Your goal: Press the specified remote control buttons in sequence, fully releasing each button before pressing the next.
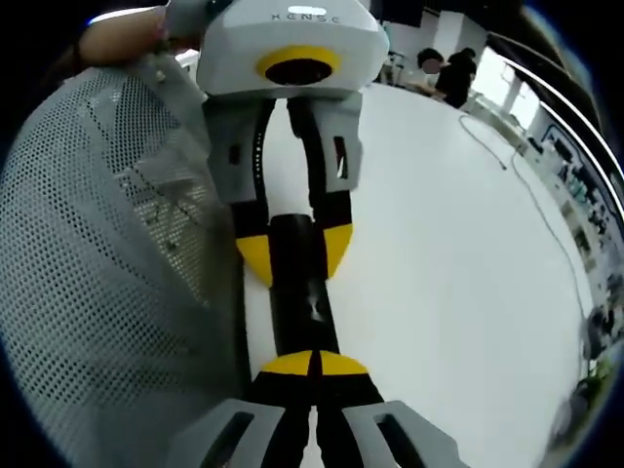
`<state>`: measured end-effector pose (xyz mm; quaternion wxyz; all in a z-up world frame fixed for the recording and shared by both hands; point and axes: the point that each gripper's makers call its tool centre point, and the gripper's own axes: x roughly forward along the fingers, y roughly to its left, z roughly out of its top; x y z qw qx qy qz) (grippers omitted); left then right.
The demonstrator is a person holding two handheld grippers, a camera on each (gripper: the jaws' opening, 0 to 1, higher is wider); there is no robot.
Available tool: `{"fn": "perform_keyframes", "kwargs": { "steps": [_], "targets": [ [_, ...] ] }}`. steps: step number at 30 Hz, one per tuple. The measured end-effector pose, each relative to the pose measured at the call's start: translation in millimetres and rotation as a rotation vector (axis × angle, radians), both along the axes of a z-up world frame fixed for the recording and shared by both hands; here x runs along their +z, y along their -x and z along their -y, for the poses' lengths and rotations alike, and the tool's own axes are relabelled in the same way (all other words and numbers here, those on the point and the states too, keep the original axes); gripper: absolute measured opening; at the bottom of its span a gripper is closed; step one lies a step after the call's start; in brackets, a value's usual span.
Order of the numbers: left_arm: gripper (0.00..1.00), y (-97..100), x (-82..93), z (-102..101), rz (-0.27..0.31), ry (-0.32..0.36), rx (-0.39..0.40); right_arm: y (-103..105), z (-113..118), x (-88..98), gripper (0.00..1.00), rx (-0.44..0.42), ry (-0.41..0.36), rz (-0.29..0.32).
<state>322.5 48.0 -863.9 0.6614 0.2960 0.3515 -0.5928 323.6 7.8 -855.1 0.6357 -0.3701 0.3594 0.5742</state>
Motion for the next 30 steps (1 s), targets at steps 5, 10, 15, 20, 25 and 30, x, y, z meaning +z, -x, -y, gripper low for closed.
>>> {"fn": "perform_keyframes", "kwargs": {
  "steps": [5,10,15,20,25,30],
  "targets": [
    [0.25,0.3,-0.2,-0.1,0.002,-0.003,-0.001,0.1,-0.2,-0.3,0.0,0.0,0.008,0.001],
    [0.25,0.3,-0.3,-0.5,0.003,-0.004,-0.002,-0.1,0.1,-0.2,0.0,-0.02,-0.01,-0.012],
    [0.25,-0.4,0.5,-0.4,-0.022,0.017,0.024,-0.1,0.1,0.1,0.0,-0.038,-0.026,-0.028],
    [0.25,-0.2,1.4,-0.3,-0.036,0.033,0.03,0.2,0.2,-0.1,0.0,-0.038,-0.029,-0.021],
    [0.26,-0.3,1.8,-5.3,-0.068,0.024,0.051,0.7,0.5,-0.2,0.0,-0.018,-0.03,-0.006],
    [0.25,2.0,0.4,-7.3,-0.036,-0.001,0.023,0.5,0.3,0.1,0.0,-0.024,-0.032,-0.012]
  ]
}}
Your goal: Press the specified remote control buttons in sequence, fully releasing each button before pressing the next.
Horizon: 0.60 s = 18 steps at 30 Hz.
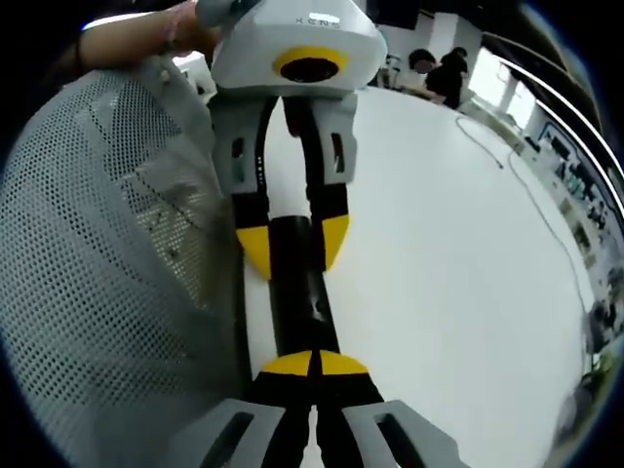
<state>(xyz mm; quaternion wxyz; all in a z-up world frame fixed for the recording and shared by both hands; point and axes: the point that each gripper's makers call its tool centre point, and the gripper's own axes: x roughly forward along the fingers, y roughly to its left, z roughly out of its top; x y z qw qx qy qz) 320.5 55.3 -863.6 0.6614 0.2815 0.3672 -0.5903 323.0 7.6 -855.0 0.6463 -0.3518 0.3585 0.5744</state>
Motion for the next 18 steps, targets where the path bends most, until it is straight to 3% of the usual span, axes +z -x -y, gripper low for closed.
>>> {"fn": "perform_keyframes", "kwargs": {
  "steps": [11,13,15,18],
  "targets": [
    [0.25,-1.0,-0.5,-0.3,0.033,-0.013,-0.028,-1.6,1.3,1.6,0.0,-0.002,-0.012,-0.021],
    [0.25,-1.3,-0.4,-0.2,0.031,-0.01,-0.026,-1.9,0.1,2.5,0.07,-0.005,-0.02,-0.02],
    [0.25,-1.3,-0.4,-0.1,0.031,-0.009,-0.027,0.1,-0.8,1.3,0.06,0.0,-0.025,-0.034],
    [0.25,-1.4,-0.5,0.0,0.033,-0.012,-0.029,1.0,-1.0,0.8,0.06,0.026,-0.011,-0.017]
  ]
}}
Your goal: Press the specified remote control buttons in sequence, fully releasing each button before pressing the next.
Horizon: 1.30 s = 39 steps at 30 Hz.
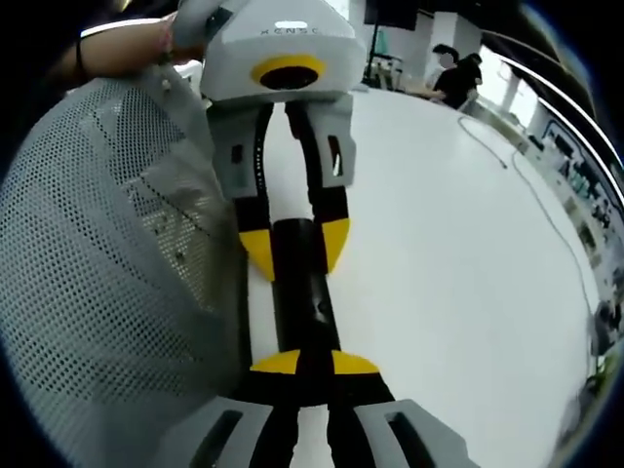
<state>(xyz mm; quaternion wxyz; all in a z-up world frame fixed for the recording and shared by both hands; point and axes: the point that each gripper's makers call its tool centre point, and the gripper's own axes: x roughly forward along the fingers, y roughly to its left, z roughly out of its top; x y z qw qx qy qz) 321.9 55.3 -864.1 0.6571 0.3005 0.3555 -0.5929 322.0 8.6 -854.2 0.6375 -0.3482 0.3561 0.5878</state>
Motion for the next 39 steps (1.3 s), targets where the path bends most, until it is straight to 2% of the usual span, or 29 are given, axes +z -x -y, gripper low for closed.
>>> {"fn": "perform_keyframes", "kwargs": {
  "steps": [5,9,25,27,28,29,31,33,34,37,39],
  "targets": [
    [0.25,-0.1,-0.3,0.1,0.002,-0.001,0.0,2.0,-1.2,-0.9,0.07,0.025,0.012,0.011],
    [0.25,-0.3,-0.2,0.2,0.003,0.001,-0.001,2.3,-1.6,-1.3,0.07,0.064,0.031,0.043],
    [0.25,0.2,0.0,1.0,0.007,-0.004,-0.009,2.0,-1.8,-2.7,0.05,0.063,0.098,0.033],
    [0.25,0.3,0.1,1.1,0.007,-0.003,-0.007,1.3,-1.6,-2.1,0.06,0.033,0.066,0.023],
    [0.25,0.3,0.1,1.1,0.007,-0.002,-0.005,0.6,-1.7,-1.2,0.06,0.006,0.023,0.023],
    [0.25,0.3,0.2,1.1,0.007,-0.001,-0.005,0.8,-0.6,-0.9,0.06,0.026,0.007,0.037],
    [0.25,0.2,0.2,1.1,0.007,0.0,-0.004,0.4,0.6,-0.5,0.06,0.042,0.011,0.032],
    [0.25,0.1,0.3,1.0,0.007,0.001,-0.003,-0.1,-1.5,-0.2,0.06,-0.01,-0.007,-0.032],
    [0.25,0.0,0.4,1.0,0.007,0.001,-0.002,-1.2,-2.1,0.3,0.06,-0.025,-0.02,-0.043],
    [0.25,0.0,0.4,0.9,0.006,0.005,-0.001,-1.6,-2.2,0.4,0.06,-0.026,-0.019,-0.036],
    [0.25,0.1,0.6,0.9,0.005,0.006,-0.001,-0.6,-4.1,0.3,0.06,0.004,0.001,-0.008]
  ]
}}
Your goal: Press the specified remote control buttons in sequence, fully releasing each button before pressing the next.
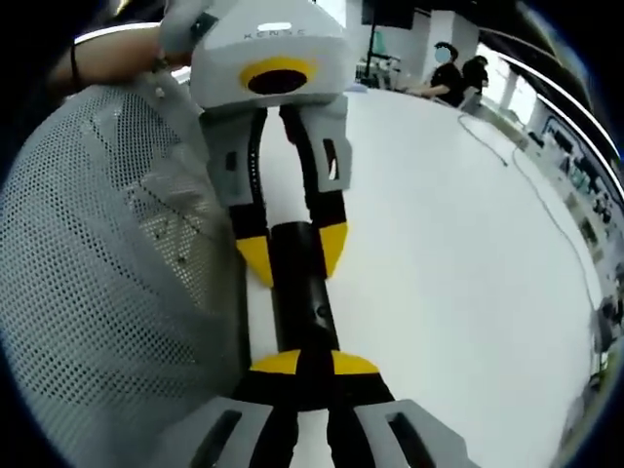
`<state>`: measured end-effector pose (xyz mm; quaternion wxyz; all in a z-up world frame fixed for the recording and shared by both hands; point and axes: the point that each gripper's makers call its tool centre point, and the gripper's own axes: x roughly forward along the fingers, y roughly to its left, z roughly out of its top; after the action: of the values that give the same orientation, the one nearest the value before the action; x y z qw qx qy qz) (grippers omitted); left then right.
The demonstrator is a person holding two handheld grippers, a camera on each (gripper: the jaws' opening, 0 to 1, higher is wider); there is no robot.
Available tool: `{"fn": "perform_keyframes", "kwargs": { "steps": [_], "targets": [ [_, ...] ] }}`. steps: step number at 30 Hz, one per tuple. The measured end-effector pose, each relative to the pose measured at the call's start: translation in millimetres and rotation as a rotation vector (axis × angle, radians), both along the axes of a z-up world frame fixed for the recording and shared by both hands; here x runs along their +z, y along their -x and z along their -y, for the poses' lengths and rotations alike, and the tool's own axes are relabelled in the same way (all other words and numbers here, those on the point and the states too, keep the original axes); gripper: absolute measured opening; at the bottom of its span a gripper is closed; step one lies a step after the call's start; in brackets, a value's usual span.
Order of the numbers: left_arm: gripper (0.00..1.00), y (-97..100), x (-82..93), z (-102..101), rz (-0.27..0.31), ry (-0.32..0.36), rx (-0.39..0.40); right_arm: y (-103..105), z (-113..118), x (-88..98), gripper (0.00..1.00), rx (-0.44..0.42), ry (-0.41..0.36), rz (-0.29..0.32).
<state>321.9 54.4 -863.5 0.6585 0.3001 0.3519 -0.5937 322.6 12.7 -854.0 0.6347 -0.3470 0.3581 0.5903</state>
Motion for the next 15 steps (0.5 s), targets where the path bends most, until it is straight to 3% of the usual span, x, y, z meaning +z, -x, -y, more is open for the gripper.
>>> {"fn": "perform_keyframes", "kwargs": {
  "steps": [7,15],
  "targets": [
    [0.25,0.2,0.0,-0.1,0.001,-0.002,-0.003,-0.6,-1.4,-0.6,0.05,0.003,0.003,-0.002],
    [0.25,-0.2,-0.2,-0.1,0.001,-0.004,-0.004,-0.7,-3.4,-2.4,0.05,0.034,0.084,0.005]
  ]
}}
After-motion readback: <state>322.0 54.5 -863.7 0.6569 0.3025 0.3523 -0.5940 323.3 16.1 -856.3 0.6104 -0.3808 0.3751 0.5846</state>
